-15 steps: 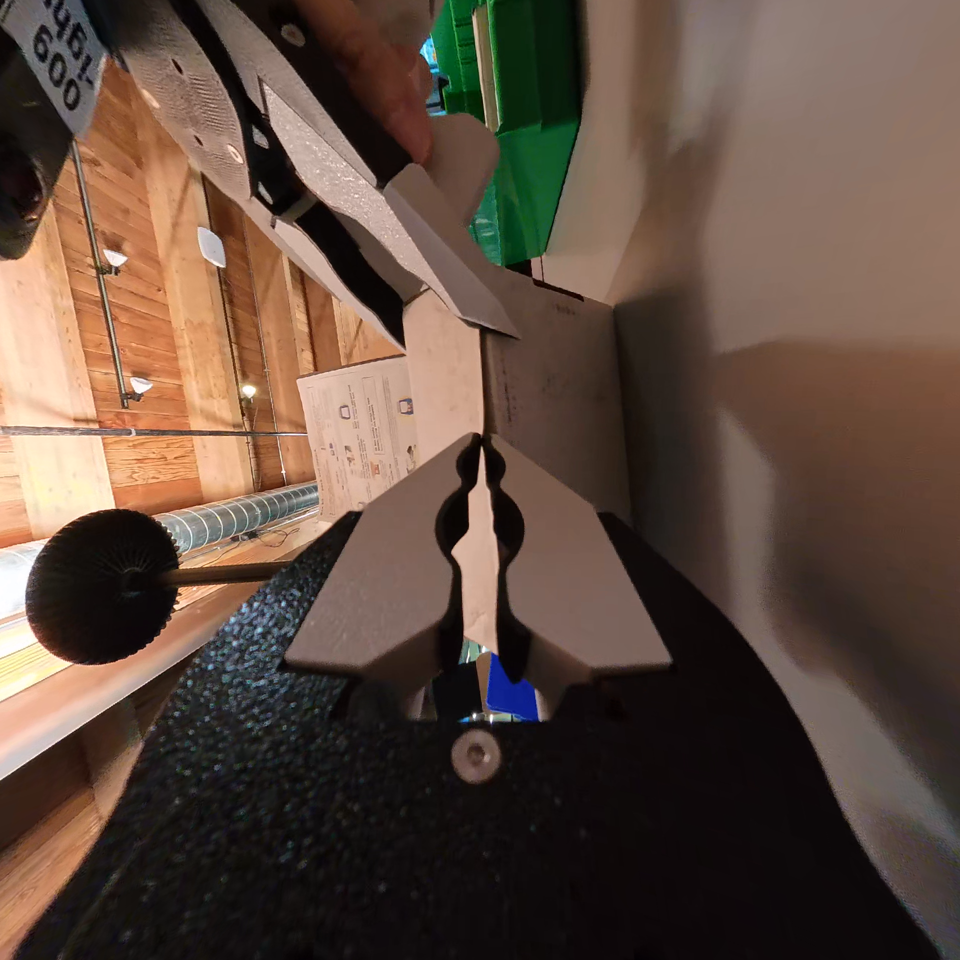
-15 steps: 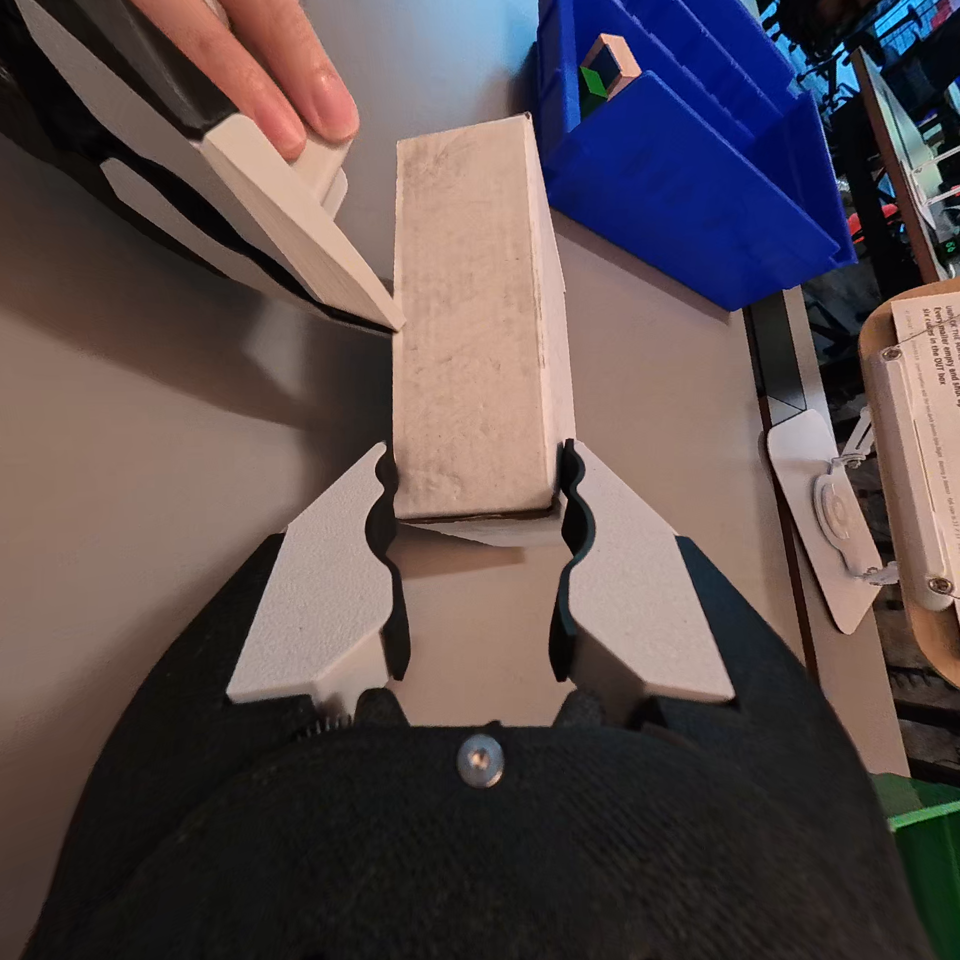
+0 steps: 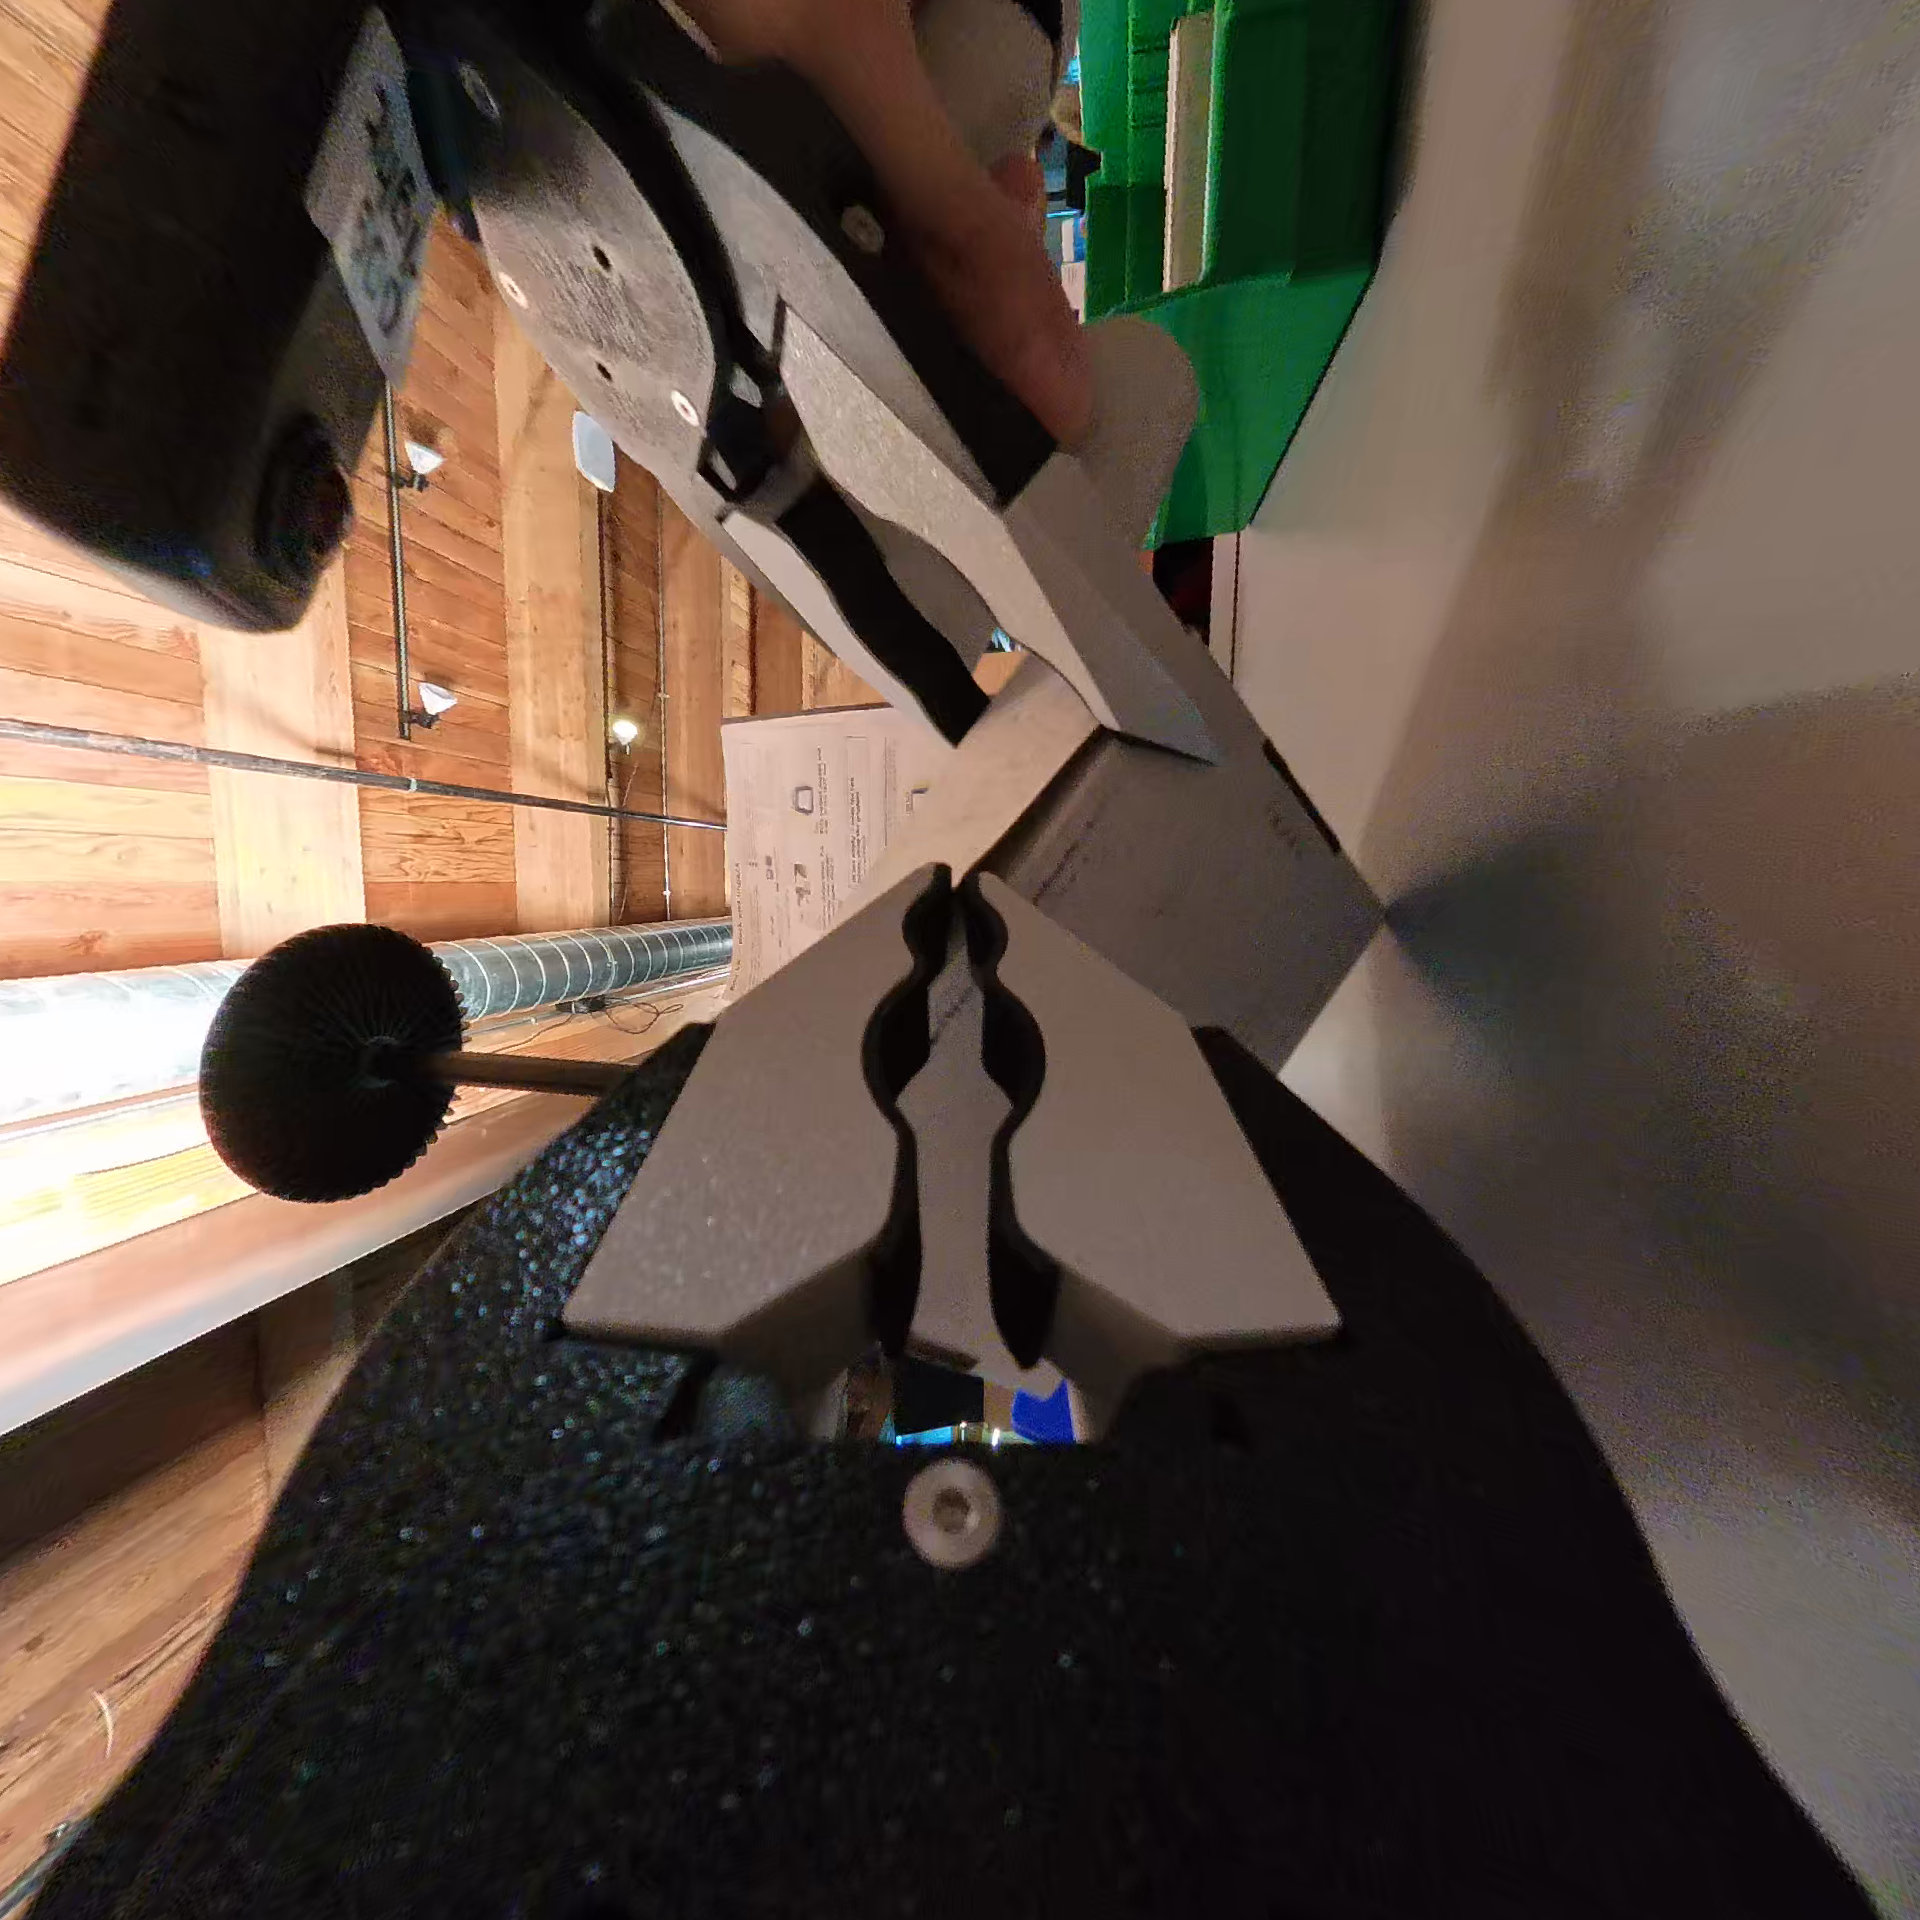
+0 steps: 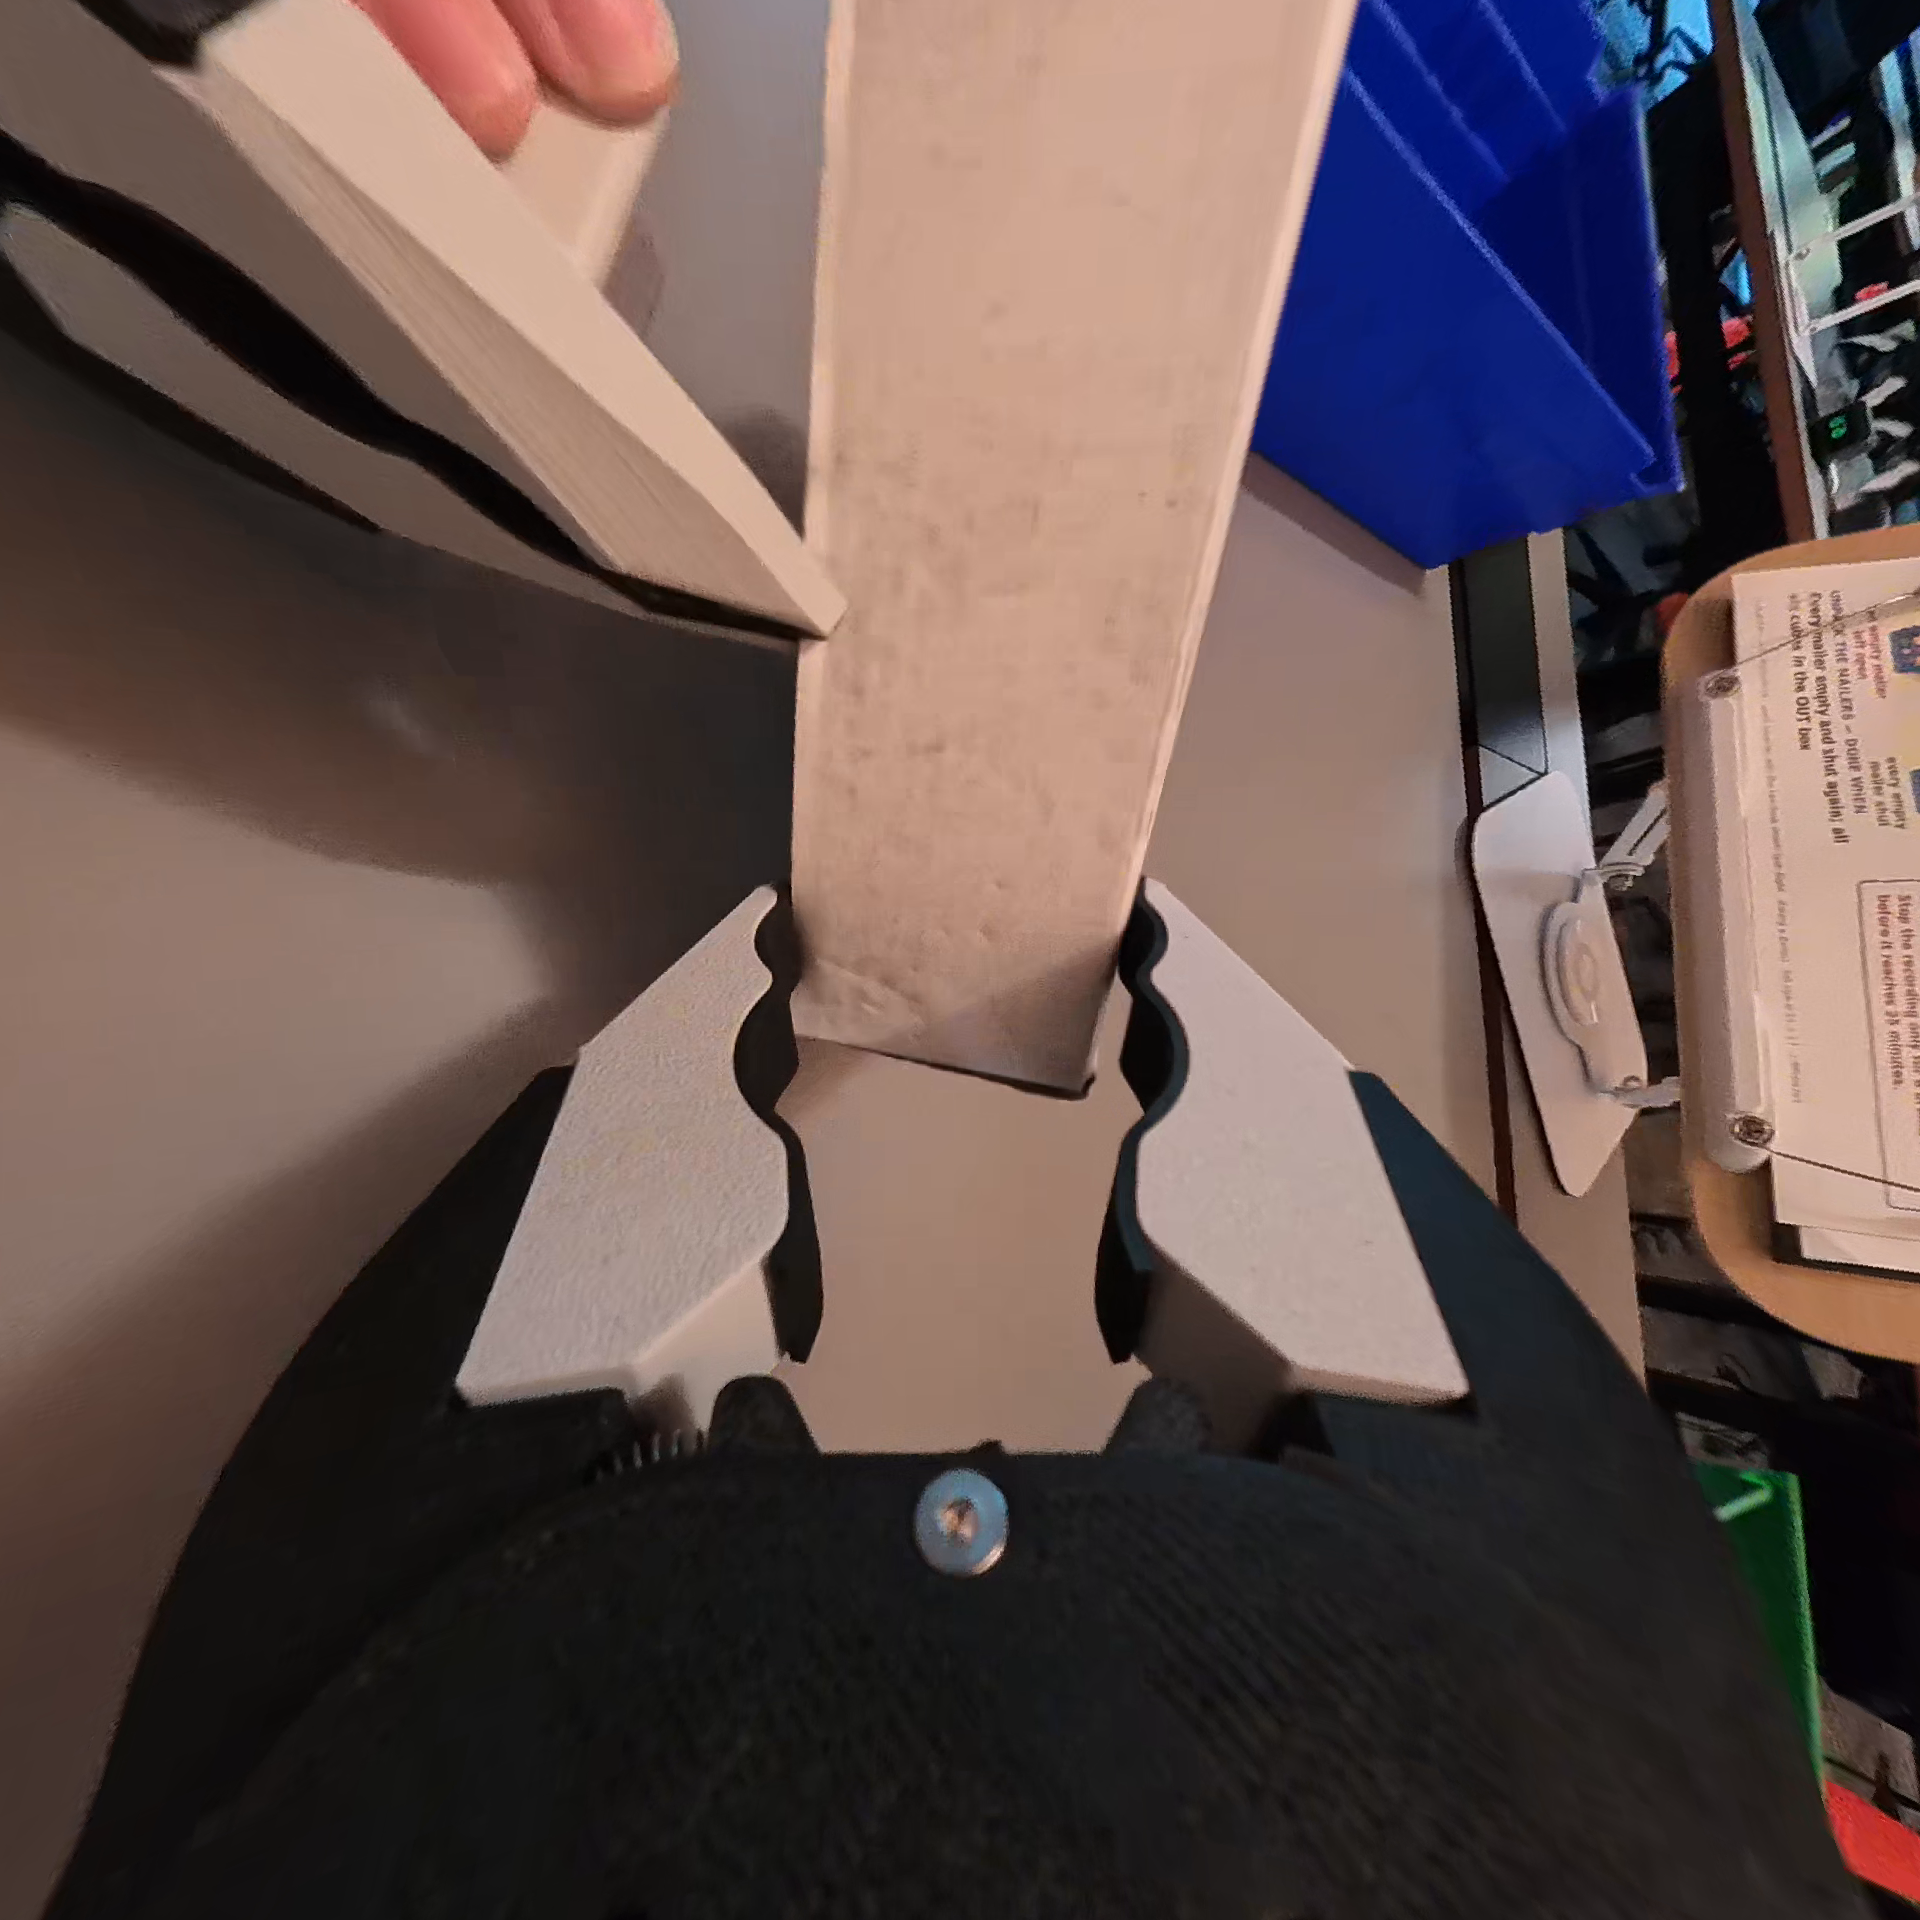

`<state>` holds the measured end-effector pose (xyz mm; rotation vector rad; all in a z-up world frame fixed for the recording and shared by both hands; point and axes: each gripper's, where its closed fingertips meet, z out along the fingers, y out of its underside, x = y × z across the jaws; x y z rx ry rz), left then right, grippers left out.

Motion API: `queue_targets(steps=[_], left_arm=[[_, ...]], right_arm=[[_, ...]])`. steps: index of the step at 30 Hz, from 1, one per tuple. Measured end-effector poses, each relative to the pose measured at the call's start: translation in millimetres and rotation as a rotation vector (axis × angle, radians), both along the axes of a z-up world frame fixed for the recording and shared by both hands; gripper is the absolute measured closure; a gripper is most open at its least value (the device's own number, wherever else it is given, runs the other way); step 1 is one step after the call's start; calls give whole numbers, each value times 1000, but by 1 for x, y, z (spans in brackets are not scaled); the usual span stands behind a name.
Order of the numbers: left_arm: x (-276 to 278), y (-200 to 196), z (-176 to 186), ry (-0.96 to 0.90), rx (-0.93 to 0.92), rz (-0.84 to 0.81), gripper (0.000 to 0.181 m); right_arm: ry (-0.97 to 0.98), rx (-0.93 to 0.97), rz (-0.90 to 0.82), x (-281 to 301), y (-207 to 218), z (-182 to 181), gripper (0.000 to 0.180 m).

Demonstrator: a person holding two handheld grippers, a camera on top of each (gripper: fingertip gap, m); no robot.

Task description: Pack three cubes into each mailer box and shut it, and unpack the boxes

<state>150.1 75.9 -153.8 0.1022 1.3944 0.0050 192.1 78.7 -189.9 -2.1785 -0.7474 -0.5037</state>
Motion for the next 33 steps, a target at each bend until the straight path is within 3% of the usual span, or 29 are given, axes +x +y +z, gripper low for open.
queue_targets(steps=[8, 9, 11, 14, 18, 20, 22, 23, 24, 27, 29, 33], left_arm=[[-7, 0, 1, -31, 39, -26, 178], [-10, 1, 3, -25, 5, -42, 169], [-14, 6, 4, 56, -124, -58, 127], [-18, 21, 15, 168, -328, -75, 105], [-10, 46, 13, 304, -237, 47, 90], [-5, 59, -2, 413, -215, 150, 90], [-2, 64, -16, 497, -263, 183, 116], [0, 64, -19, 510, -305, 172, 117], [1, 64, -22, 530, -354, 149, 118], [3, 63, -16, 557, -460, 55, 120], [2, 57, -10, 610, -545, -39, 119], [-1, 41, 0, 724, -619, -227, 119]], right_arm=[[47, 35, 62, -5, 1, 2, 118], [27, 22, 60, -5, 0, 2, 118], [-5, -6, 50, -4, -4, 2, 118], [-33, -42, 36, -4, -10, 3, 118], [-63, -56, 73, -18, -7, 7, 118], [-85, -56, 98, -26, -1, 9, 118], [-86, -11, 117, -31, 5, 13, 118], [-88, 14, 124, -30, 5, 15, 119], [-80, 55, 123, -28, 5, 18, 119], [-3, 198, 98, -17, 2, 23, 80], [68, 318, 106, -11, 0, 25, 66], [145, 395, 121, -6, 1, 14, 70]])
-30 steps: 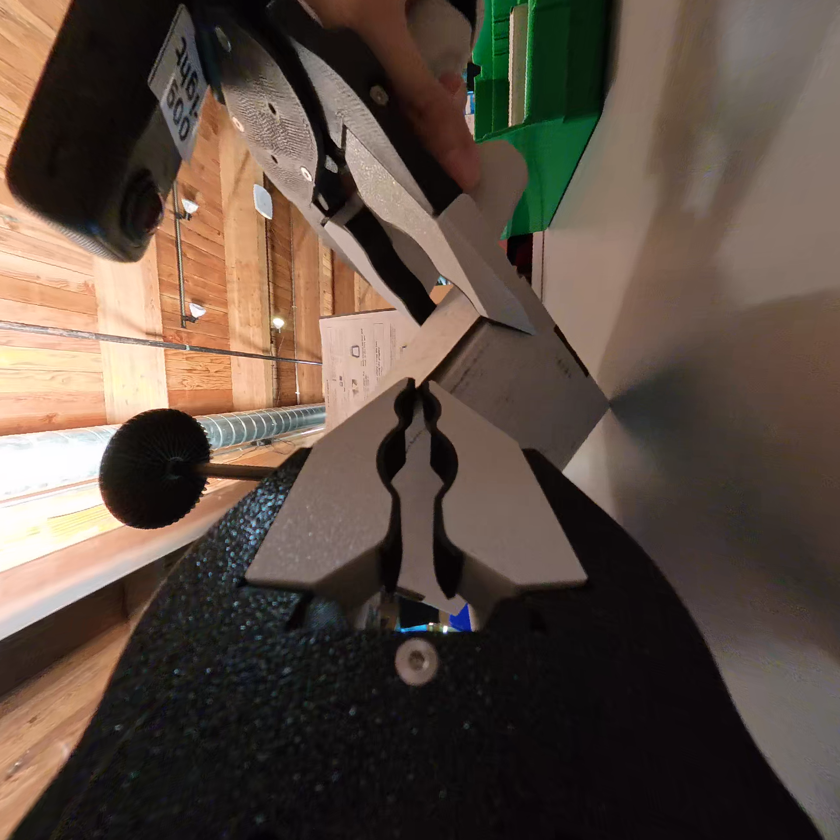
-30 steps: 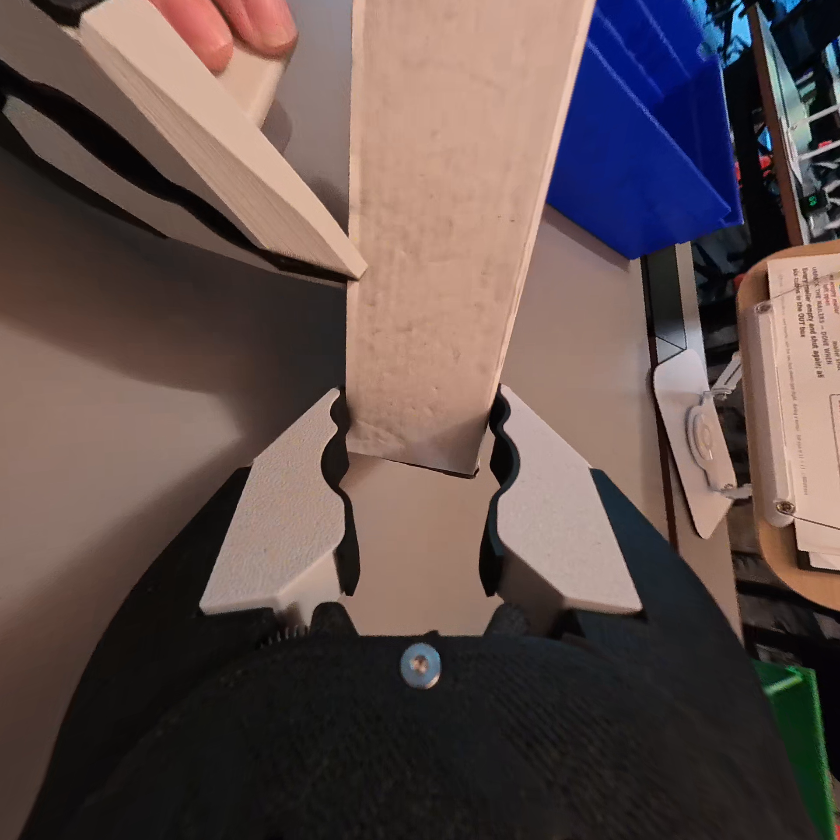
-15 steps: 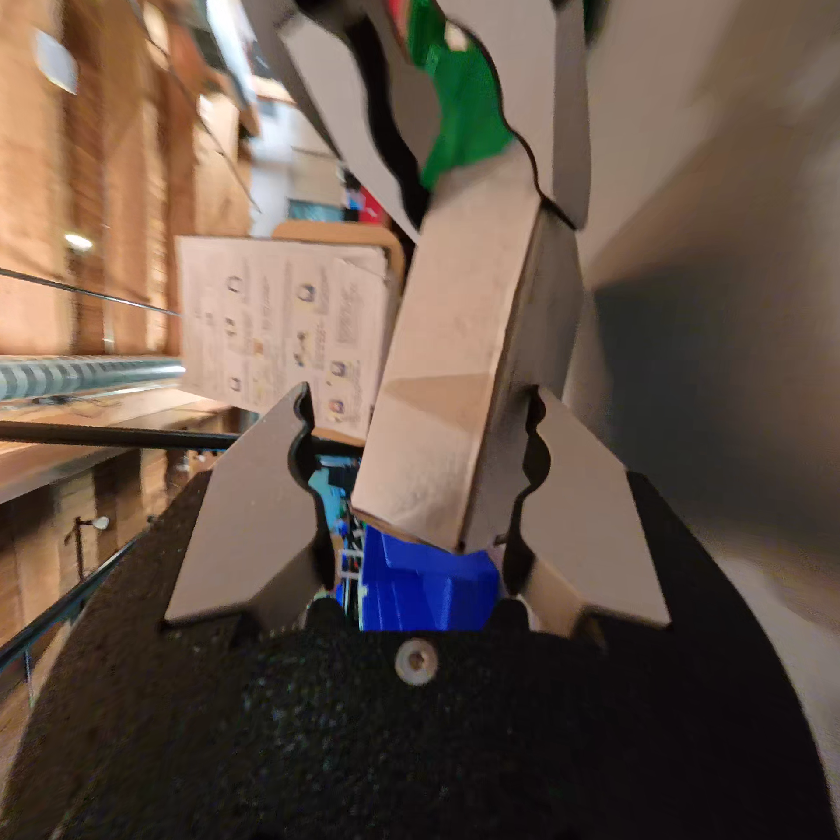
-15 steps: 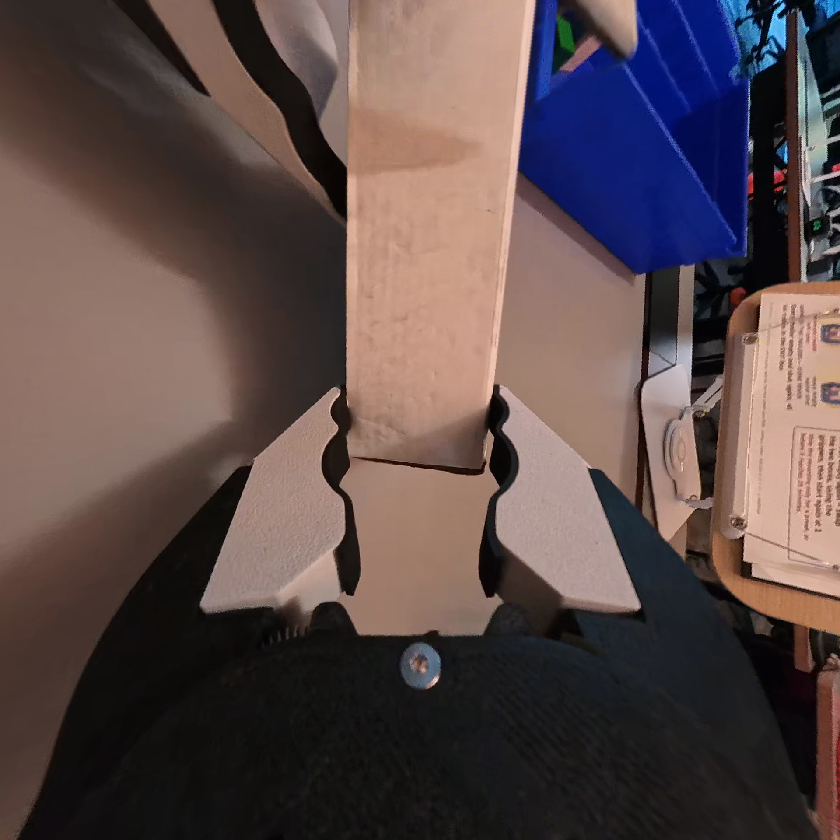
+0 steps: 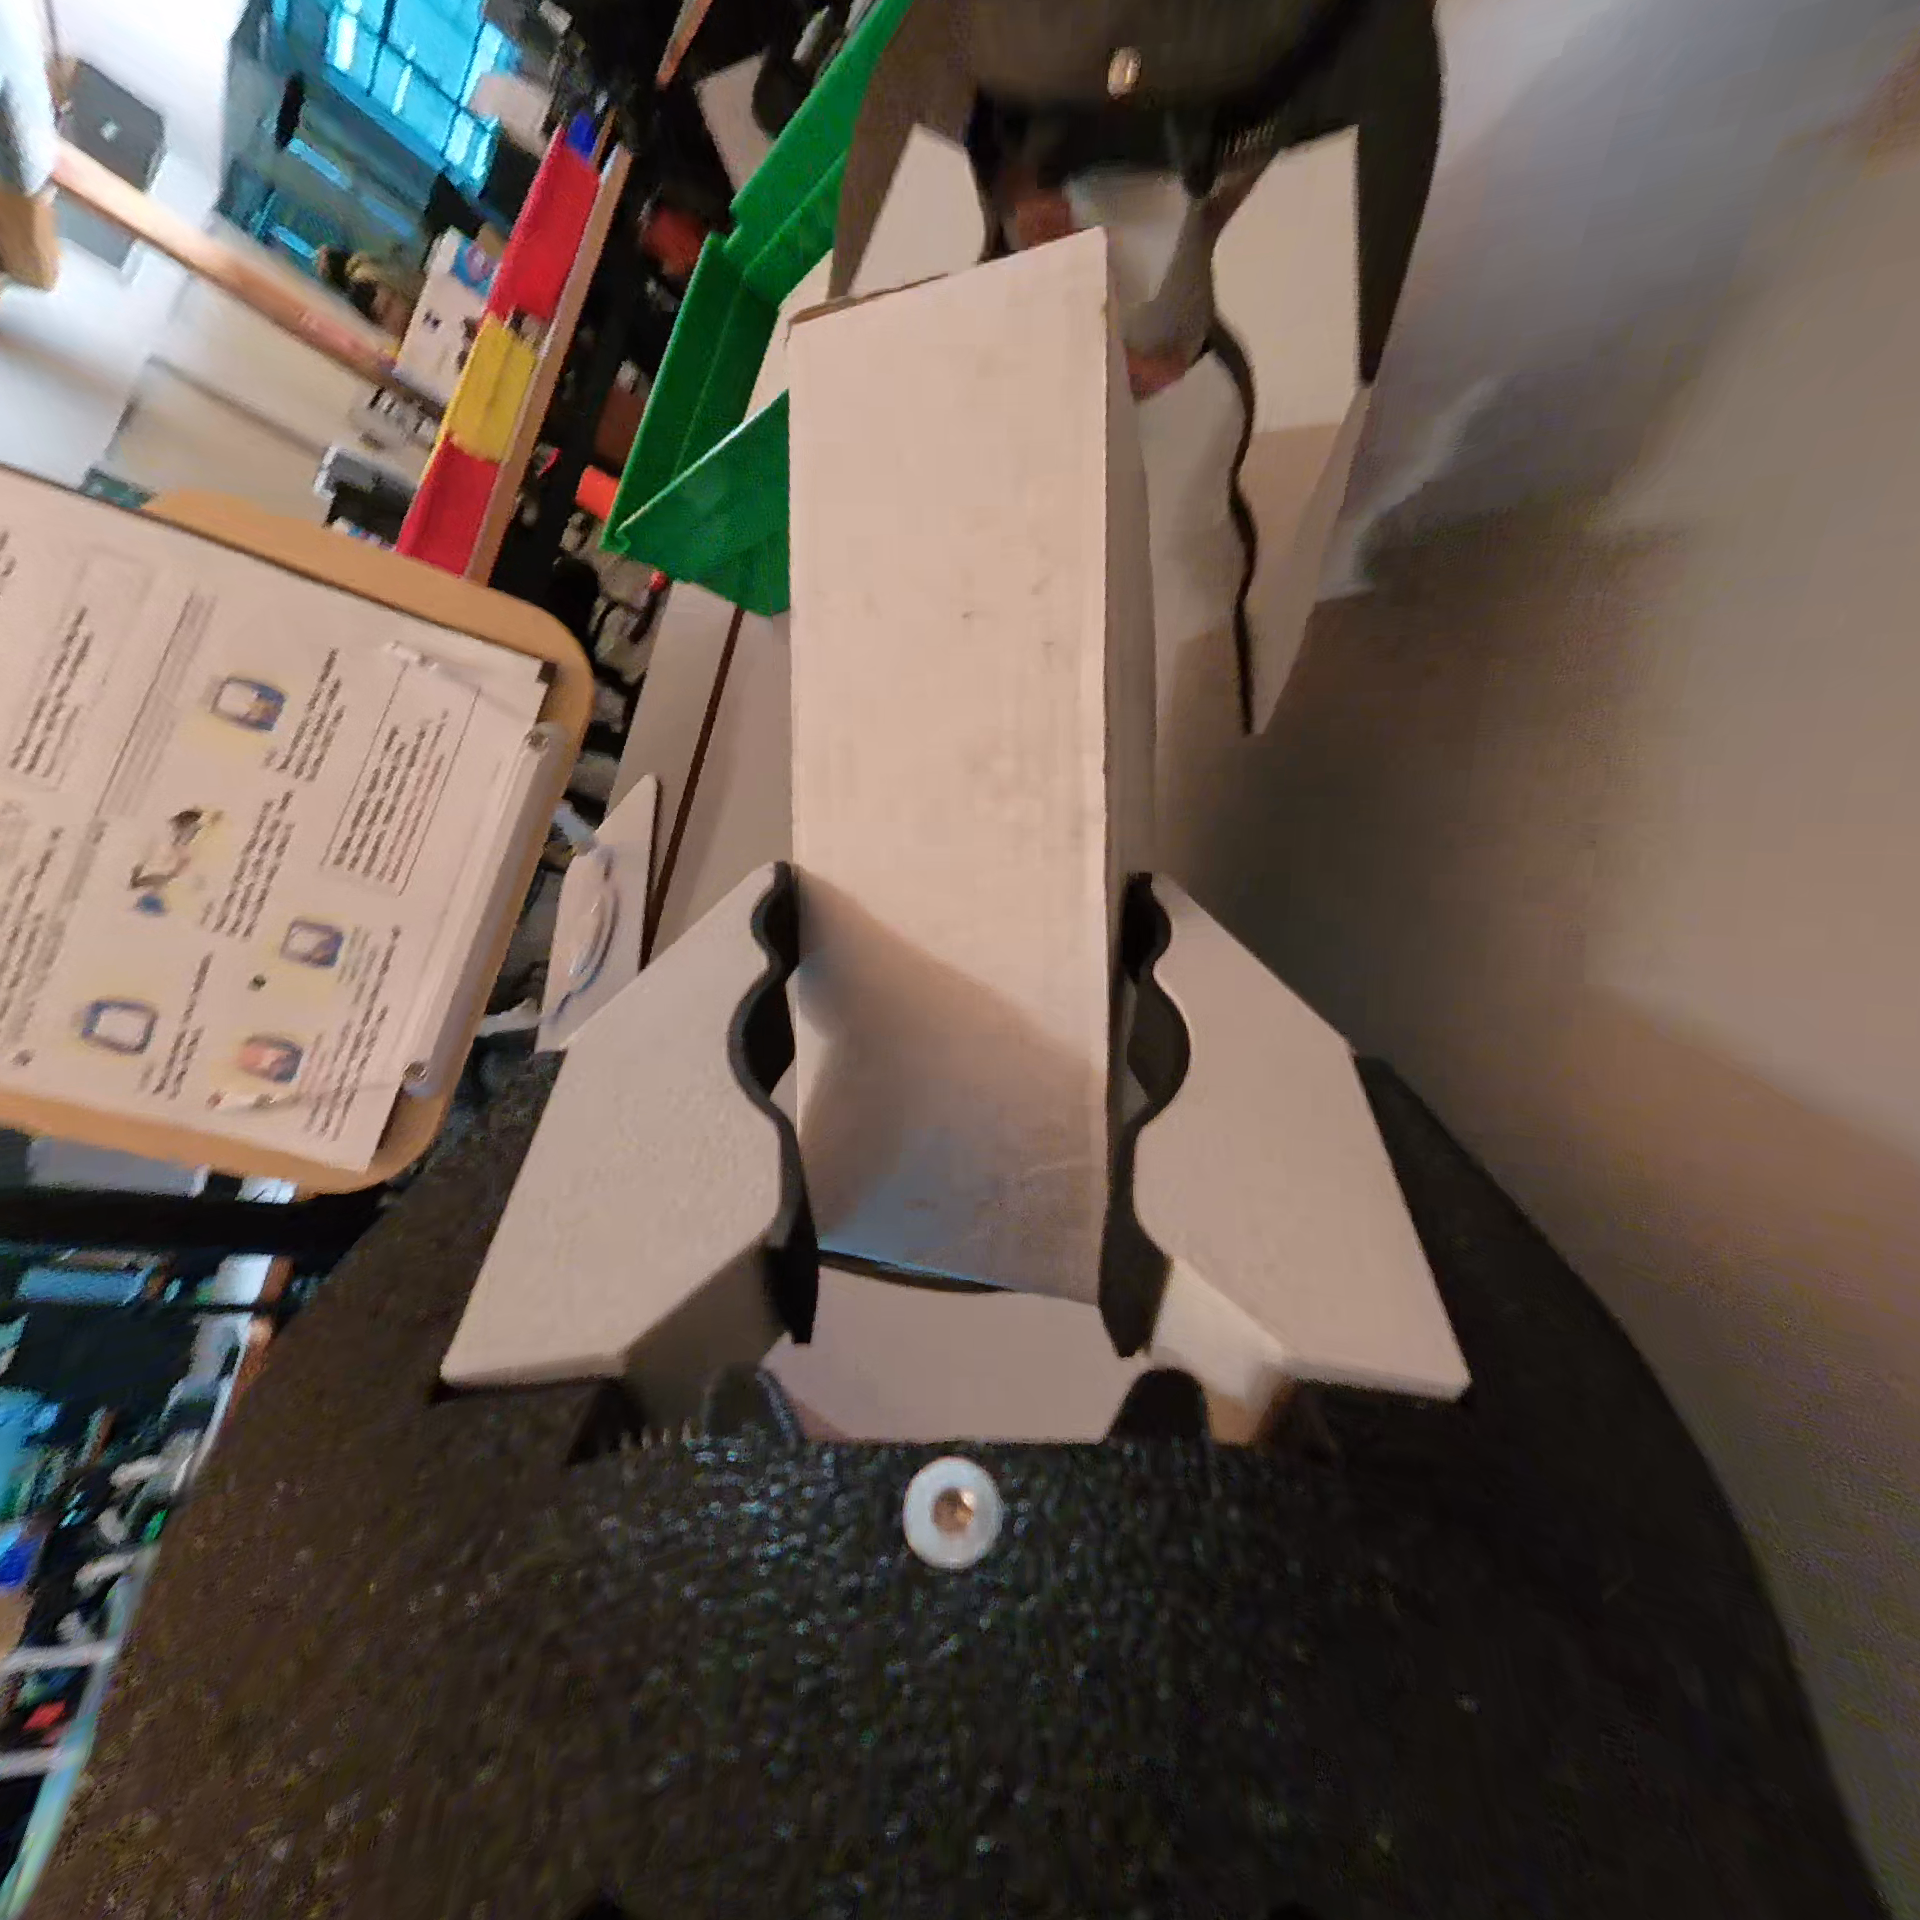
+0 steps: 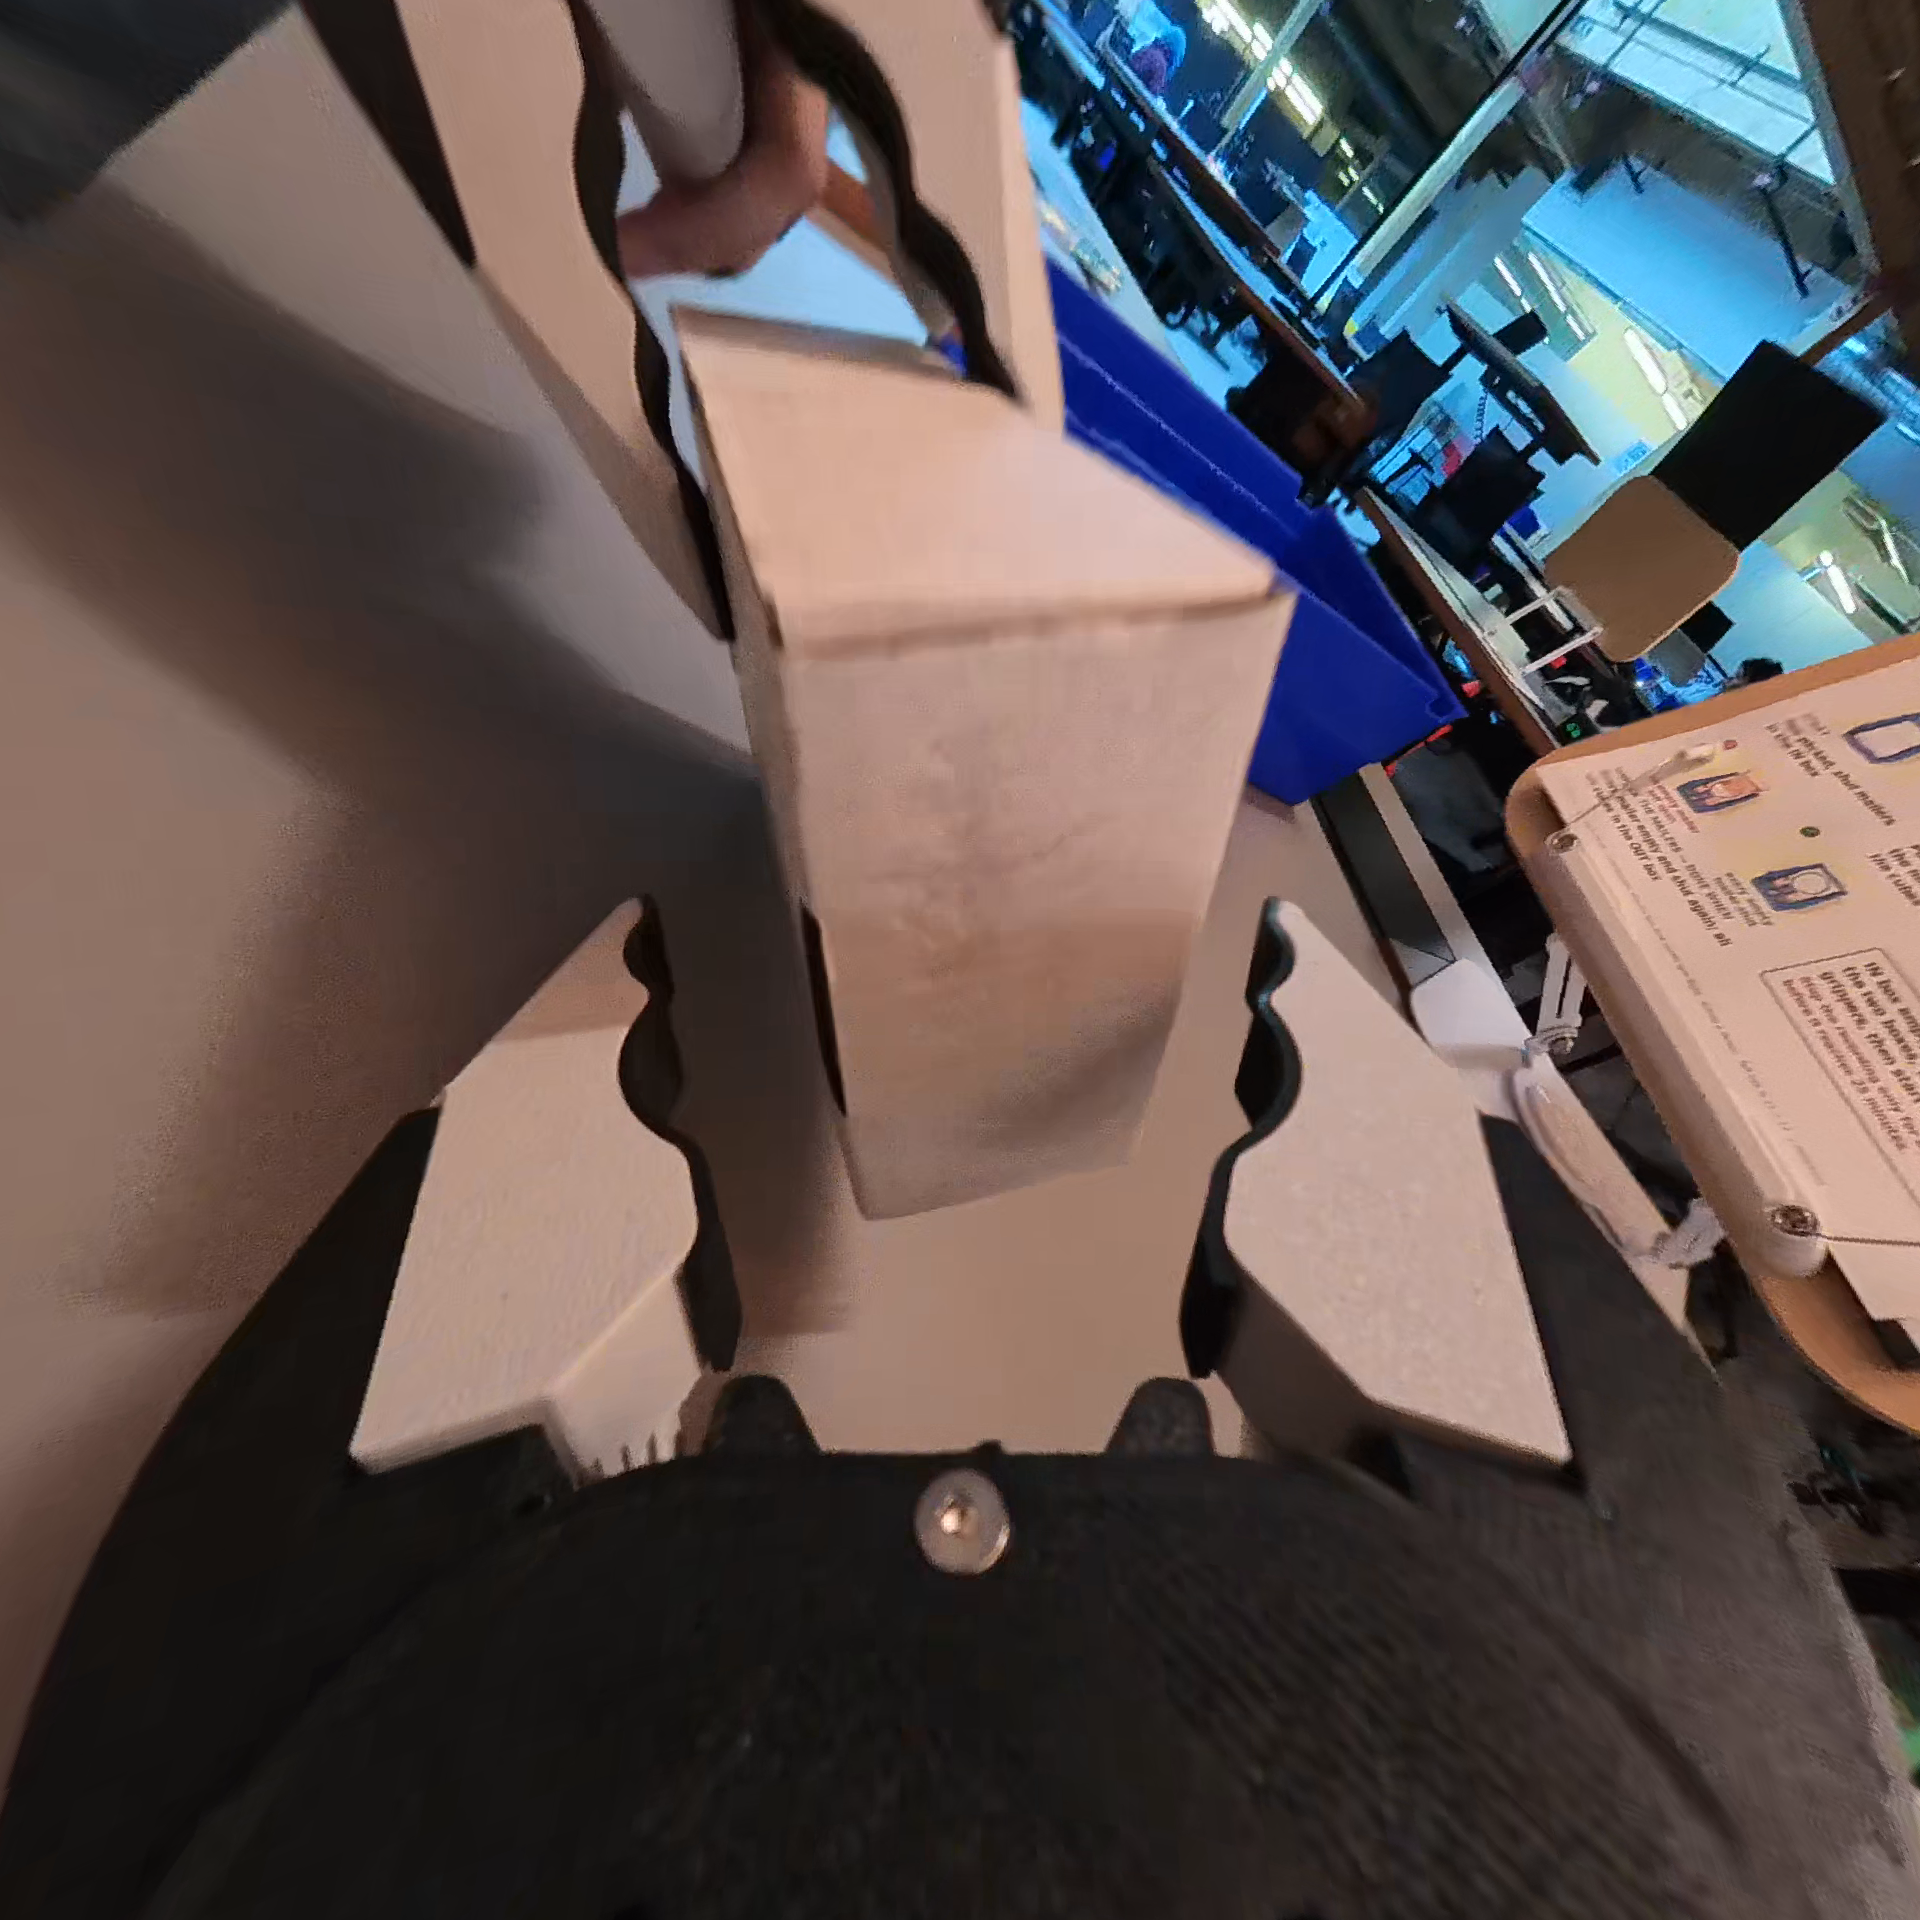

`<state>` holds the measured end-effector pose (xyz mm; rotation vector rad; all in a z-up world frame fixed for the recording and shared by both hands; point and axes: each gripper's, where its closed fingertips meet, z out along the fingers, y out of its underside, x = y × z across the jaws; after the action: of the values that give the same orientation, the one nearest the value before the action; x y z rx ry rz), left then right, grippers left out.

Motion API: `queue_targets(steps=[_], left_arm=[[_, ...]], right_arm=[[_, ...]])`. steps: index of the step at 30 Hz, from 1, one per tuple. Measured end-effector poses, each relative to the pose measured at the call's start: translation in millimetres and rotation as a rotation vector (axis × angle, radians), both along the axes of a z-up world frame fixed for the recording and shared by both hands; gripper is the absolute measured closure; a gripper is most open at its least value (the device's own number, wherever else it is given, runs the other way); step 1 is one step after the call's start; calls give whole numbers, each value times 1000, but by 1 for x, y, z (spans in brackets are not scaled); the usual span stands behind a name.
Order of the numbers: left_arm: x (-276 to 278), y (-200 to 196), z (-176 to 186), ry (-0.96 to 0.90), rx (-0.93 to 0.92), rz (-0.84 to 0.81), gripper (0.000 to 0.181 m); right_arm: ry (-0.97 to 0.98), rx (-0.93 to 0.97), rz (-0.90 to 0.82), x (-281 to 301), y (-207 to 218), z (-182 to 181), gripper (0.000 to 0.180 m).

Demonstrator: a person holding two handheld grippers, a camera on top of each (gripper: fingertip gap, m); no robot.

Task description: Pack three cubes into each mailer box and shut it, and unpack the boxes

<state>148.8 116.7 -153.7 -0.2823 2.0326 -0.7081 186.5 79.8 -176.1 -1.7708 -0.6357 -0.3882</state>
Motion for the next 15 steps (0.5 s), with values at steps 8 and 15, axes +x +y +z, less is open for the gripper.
queue_targets(steps=[8, 15], left_arm=[[5, -1, -3, 23, 79, 29, 102], [-6, -49, -1, -82, 299, 27, 129]], right_arm=[[-5, -131, -16, 12, -3, -30, 109], [-17, -289, -46, 10, -4, -60, 111]])
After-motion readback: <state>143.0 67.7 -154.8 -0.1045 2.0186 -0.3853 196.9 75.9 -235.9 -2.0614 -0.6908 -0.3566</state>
